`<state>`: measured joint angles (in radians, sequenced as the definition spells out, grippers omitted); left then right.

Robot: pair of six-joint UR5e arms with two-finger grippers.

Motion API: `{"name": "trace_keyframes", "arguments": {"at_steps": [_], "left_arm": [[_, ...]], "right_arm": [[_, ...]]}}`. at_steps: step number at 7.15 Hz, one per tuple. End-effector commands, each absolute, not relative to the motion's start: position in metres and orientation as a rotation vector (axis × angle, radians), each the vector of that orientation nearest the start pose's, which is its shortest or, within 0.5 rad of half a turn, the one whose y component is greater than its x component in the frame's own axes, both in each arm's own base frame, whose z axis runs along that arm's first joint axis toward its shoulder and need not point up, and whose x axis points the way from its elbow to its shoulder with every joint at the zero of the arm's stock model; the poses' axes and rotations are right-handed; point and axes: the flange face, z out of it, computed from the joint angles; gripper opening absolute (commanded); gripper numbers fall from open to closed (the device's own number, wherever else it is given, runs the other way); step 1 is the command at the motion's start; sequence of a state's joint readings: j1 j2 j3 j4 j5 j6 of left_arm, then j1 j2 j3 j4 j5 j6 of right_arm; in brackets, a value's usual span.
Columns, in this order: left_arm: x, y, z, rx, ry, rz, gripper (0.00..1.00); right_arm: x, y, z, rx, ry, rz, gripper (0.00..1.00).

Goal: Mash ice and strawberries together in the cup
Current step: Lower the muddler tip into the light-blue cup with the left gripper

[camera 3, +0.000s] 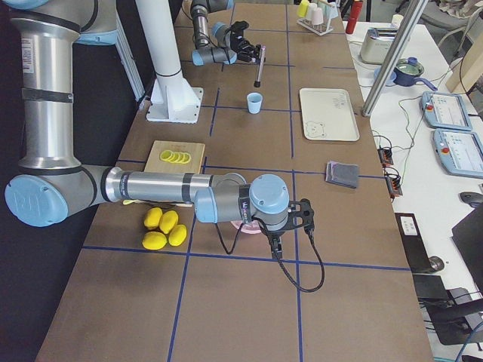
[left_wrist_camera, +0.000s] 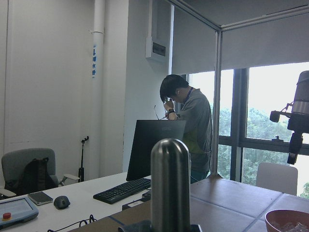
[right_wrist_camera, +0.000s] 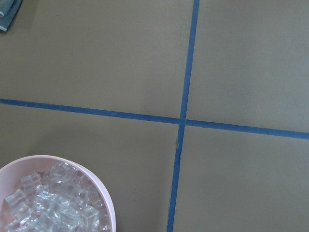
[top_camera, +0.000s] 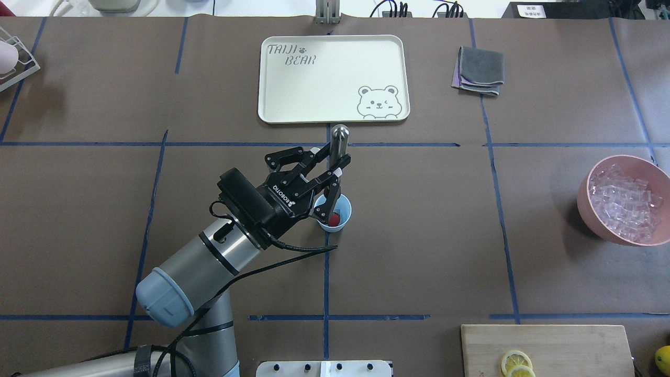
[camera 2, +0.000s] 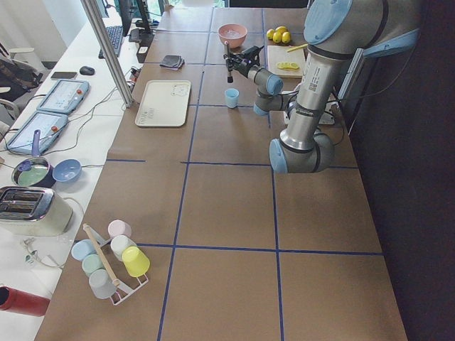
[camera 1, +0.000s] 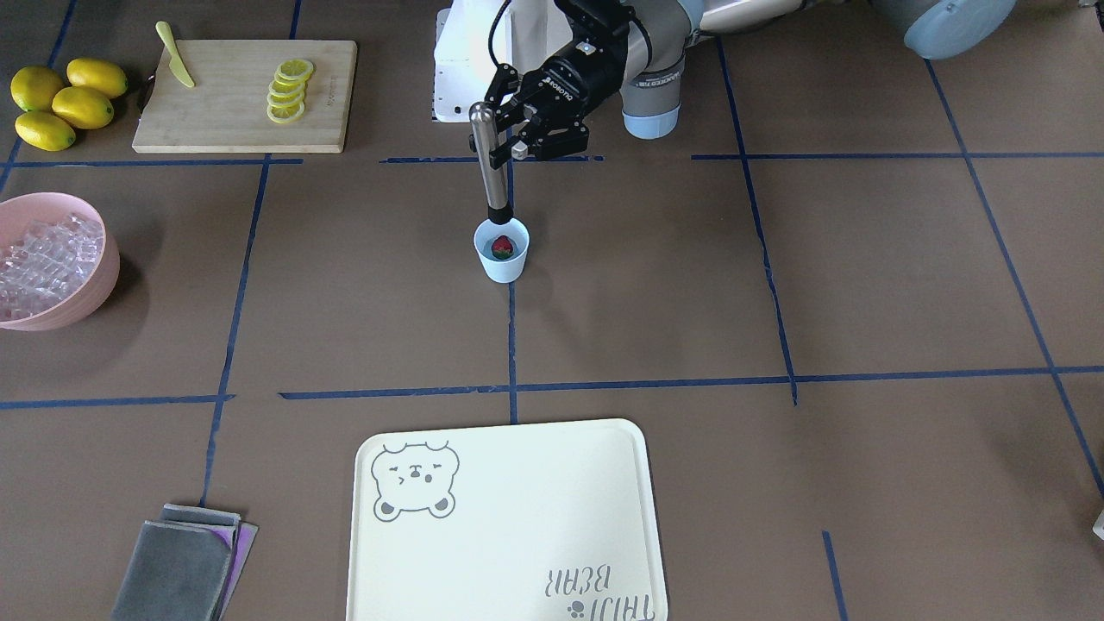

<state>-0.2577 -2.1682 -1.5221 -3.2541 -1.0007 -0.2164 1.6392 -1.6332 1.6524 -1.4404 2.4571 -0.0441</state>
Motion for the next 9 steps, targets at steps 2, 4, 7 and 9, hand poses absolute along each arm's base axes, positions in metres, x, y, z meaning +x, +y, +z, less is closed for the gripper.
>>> {"name": "trace_keyframes", "arguments": {"at_steps": [2,4,7,9], "left_arm": [[0.535,-0.336,0.210,1.722,1.247,-0.005,0.00],[0.540,-0.333,0.212,1.714,1.252,0.002,0.00],[0.554,-0.336,0.239,1.671,1.281,-0.018,0.00],[0.561,-0.338,0.246,1.641,1.286,-0.024,0.00]], "right_arm": [[0.089,-0.469,0.627,0.189,-0.874,-0.043,0.99],[0.088,-0.469,0.627,0.188,-0.874,-0.044,0.99],[0.088,-0.469,0.627,0.188,-0.874,-0.044,0.99],[0.088,-0.469,0.628,0.187,-0.874,-0.045,0.99]]}}
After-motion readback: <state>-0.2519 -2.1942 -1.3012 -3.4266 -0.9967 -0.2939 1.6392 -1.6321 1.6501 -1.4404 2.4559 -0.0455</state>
